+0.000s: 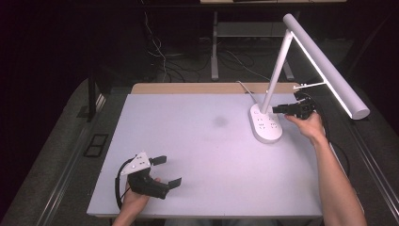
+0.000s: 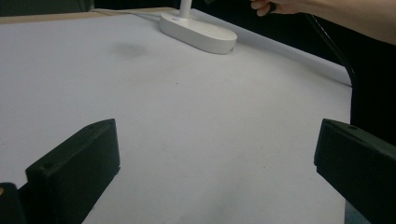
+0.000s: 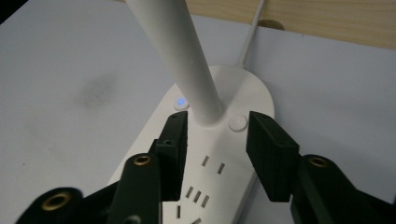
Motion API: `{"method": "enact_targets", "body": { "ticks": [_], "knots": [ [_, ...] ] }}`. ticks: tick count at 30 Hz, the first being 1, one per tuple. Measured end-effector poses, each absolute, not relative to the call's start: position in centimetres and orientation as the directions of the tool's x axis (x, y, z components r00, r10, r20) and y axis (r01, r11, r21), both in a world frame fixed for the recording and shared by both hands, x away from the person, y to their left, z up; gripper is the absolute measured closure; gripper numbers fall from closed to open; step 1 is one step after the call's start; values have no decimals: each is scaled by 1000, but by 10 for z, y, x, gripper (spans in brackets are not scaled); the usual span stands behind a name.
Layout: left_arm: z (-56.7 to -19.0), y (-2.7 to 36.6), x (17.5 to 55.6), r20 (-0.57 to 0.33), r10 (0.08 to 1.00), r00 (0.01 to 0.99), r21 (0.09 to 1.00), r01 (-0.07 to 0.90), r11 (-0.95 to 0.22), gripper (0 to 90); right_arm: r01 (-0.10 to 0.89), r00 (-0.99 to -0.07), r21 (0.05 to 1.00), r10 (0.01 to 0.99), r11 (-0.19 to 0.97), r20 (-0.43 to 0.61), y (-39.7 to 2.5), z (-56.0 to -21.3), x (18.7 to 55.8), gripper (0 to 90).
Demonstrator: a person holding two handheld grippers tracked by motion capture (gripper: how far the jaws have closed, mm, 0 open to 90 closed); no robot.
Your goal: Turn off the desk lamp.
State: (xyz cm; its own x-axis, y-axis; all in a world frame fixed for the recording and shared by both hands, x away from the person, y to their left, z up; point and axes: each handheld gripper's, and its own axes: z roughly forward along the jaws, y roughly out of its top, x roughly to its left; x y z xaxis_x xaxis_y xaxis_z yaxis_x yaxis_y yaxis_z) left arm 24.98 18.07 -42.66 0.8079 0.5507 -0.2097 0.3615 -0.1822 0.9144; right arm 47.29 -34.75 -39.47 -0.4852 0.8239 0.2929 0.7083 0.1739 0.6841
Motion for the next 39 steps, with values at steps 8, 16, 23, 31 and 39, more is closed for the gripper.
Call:
{"method": "enact_targets", "body": {
  "ticks": [8, 16, 23, 31, 39],
  "knots": [
    [-426, 182, 249, -205, 554, 807, 915, 359, -184, 0, 719, -475, 673, 831, 176, 289, -339, -395, 484, 898],
    [-427, 182, 249, -204, 558, 805, 915, 359, -184, 0, 734, -434, 665, 849, 139, 301, -341, -404, 493, 899],
    [-427, 180, 250, -204, 558, 805, 914, 361, -186, 0, 759, -404, 642, 849, 105, 339, -340, -414, 495, 900],
    [-427, 182, 250, -203, 561, 802, 914, 360, -184, 0, 761, -395, 641, 856, 100, 335, -337, -419, 499, 899],
    [-427, 182, 250, -209, 567, 797, 914, 365, -177, 0, 753, -406, 649, 853, 108, 328, -335, -425, 501, 900]
  ]
}}
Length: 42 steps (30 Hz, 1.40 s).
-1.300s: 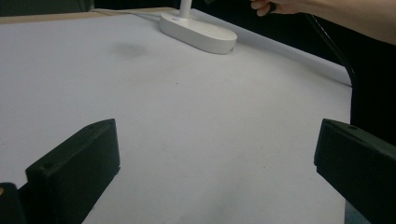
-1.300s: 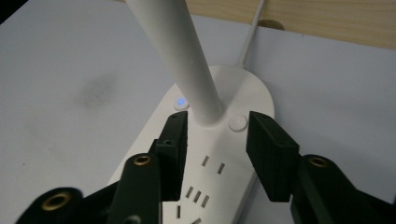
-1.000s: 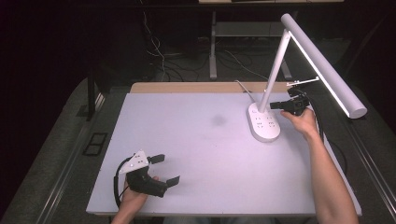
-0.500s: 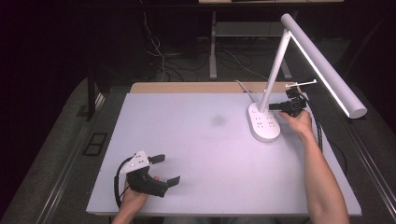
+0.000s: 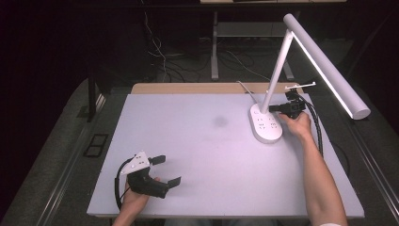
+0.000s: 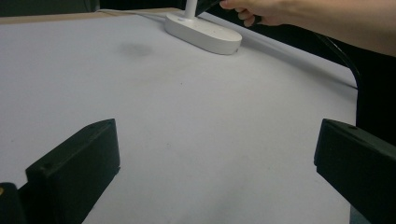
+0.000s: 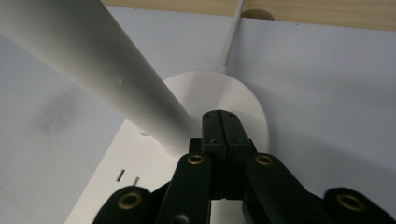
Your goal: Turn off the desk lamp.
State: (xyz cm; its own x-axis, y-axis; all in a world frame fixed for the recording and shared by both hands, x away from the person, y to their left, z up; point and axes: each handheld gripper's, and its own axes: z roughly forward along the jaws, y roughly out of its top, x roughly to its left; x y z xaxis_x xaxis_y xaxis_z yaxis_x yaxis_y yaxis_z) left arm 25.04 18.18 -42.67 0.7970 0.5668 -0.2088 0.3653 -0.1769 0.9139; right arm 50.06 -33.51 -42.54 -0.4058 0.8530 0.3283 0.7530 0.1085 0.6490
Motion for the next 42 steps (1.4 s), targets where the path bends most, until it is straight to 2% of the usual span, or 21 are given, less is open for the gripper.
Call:
{"method": "enact_targets", "body": {
  "ticks": [4, 15, 42],
  "knots": [
    [-427, 182, 251, -209, 571, 794, 914, 366, -174, 0, 742, -416, 657, 861, 134, 294, -332, -425, 499, 900],
    [-427, 183, 250, -210, 573, 792, 915, 366, -170, 0, 748, -386, 659, 856, 73, 343, -336, -429, 497, 900],
    [-426, 182, 250, -205, 575, 792, 916, 362, -172, 0, 741, -382, 666, 869, 86, 314, -333, -428, 496, 900]
  ]
}}
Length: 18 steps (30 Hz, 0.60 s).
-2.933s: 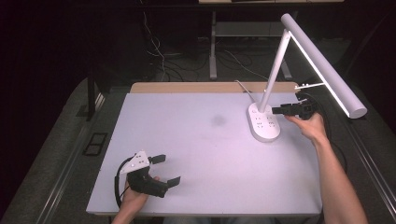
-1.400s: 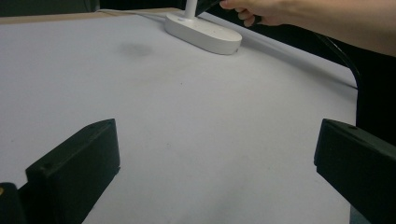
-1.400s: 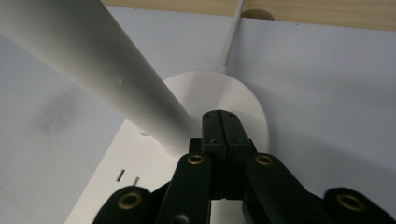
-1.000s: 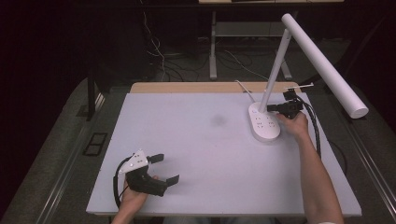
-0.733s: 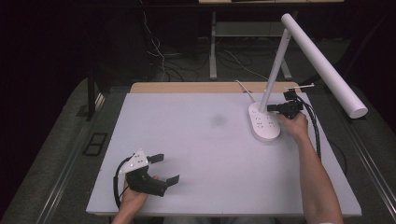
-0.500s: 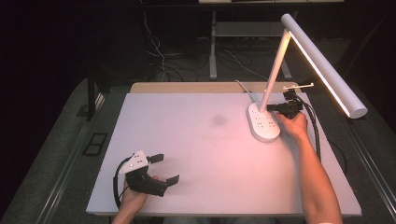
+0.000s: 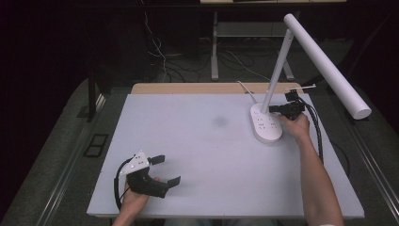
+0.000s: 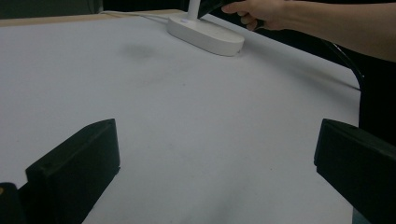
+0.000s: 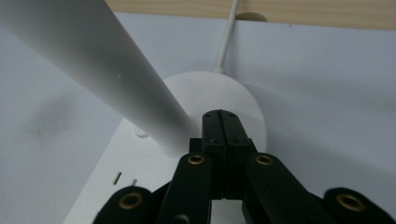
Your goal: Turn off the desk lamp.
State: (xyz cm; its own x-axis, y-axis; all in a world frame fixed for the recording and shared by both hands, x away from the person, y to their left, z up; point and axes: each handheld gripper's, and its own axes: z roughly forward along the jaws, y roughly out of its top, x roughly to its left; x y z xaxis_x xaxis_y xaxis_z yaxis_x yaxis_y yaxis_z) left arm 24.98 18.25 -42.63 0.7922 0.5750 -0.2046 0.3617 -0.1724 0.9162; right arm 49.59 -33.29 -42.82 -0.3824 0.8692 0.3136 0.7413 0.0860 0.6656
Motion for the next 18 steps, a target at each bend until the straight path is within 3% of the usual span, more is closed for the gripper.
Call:
{"method": "enact_targets", "body": {
  "ticks": [18],
  "knots": [
    [-426, 182, 250, -206, 575, 792, 916, 362, -171, 0, 742, -376, 665, 875, 86, 306, -332, -426, 496, 900]
  ]
}}
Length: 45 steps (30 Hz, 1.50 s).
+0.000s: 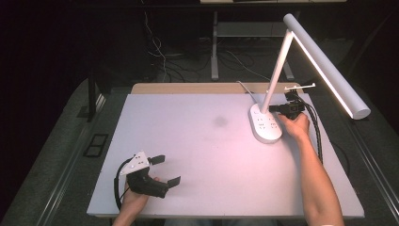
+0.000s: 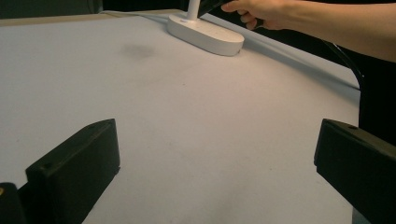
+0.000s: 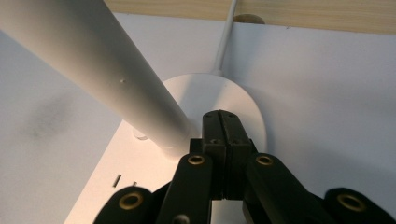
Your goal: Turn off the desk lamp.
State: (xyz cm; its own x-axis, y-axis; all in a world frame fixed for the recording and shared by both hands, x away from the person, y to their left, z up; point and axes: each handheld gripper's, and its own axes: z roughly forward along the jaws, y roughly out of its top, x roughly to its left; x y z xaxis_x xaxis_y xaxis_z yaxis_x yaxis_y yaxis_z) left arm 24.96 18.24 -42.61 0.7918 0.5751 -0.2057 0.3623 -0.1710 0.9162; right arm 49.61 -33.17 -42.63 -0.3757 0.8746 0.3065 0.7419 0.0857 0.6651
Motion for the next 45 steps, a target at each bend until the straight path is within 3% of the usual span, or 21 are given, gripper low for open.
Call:
{"method": "enact_targets", "body": {
  "ticks": [13, 18, 45],
  "knots": [
    [-426, 185, 250, -208, 581, 787, 916, 365, -168, 0, 739, -372, 670, 871, 69, 322, -334, -429, 495, 900],
    [-426, 184, 249, -204, 579, 789, 915, 363, -173, 0, 732, -358, 681, 858, 14, 368, -337, -434, 491, 900],
    [-427, 184, 251, -210, 577, 789, 913, 369, -173, 0, 708, -368, 706, 862, 17, 349, -344, -416, 482, 899]
  ]
}}
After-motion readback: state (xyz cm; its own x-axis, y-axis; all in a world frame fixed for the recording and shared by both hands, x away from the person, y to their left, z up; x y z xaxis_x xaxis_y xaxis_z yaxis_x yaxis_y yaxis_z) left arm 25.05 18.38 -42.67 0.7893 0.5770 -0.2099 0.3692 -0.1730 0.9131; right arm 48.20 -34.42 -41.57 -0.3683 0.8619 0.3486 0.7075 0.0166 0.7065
